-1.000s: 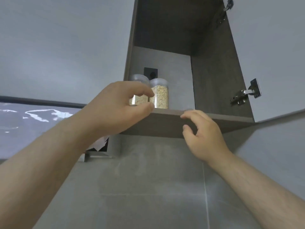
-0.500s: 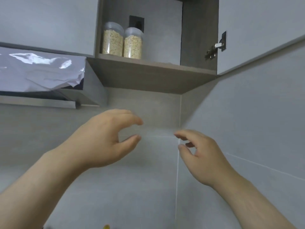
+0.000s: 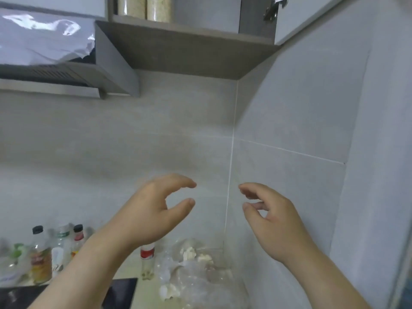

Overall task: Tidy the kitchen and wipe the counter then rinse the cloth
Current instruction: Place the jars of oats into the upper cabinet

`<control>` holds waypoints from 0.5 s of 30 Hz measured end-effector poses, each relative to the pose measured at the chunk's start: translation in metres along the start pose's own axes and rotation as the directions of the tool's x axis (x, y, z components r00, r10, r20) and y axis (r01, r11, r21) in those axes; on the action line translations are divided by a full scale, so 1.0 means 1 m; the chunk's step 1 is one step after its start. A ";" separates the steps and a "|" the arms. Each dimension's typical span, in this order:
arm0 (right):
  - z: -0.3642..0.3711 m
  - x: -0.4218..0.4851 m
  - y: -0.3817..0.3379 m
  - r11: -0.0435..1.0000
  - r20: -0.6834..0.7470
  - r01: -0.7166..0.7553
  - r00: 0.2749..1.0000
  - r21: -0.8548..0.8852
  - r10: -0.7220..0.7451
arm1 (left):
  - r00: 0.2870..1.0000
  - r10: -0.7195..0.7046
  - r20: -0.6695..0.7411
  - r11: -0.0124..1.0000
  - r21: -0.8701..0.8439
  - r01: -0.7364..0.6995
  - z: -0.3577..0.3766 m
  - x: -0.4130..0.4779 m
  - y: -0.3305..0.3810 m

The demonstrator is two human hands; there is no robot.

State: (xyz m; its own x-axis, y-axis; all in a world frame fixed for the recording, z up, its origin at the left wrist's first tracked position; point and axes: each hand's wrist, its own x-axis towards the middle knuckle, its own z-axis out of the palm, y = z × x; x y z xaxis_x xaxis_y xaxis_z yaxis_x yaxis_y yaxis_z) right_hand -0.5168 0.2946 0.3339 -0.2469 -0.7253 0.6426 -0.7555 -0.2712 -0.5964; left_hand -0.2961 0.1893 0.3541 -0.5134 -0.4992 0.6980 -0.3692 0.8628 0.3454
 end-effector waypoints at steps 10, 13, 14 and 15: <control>0.045 -0.091 0.091 0.924 0.116 -0.367 0.928 0.111 0.354 | 0.941 -0.236 0.243 0.953 -0.134 0.273 0.103 -0.082 -0.037; 0.064 -0.113 0.121 0.881 0.146 -0.467 0.879 0.074 0.454 | 0.905 -0.288 0.314 0.922 -0.163 0.350 0.137 -0.101 -0.055; 0.070 -0.119 0.130 0.867 0.161 -0.496 0.860 0.040 0.485 | 0.888 -0.307 0.342 0.910 -0.167 0.379 0.149 -0.106 -0.062; 0.077 -0.125 0.140 0.853 0.175 -0.521 0.840 0.001 0.513 | 0.872 -0.321 0.369 0.899 -0.170 0.403 0.161 -0.111 -0.070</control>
State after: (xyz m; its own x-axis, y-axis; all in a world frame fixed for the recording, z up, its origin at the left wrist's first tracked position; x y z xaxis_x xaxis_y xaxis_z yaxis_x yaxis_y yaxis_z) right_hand -0.5447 0.2988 0.1333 -0.4886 -0.8596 0.1496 -0.5156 0.1461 -0.8443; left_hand -0.3382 0.1715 0.1517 -0.6151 -0.7423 0.2659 -0.4073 0.5879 0.6989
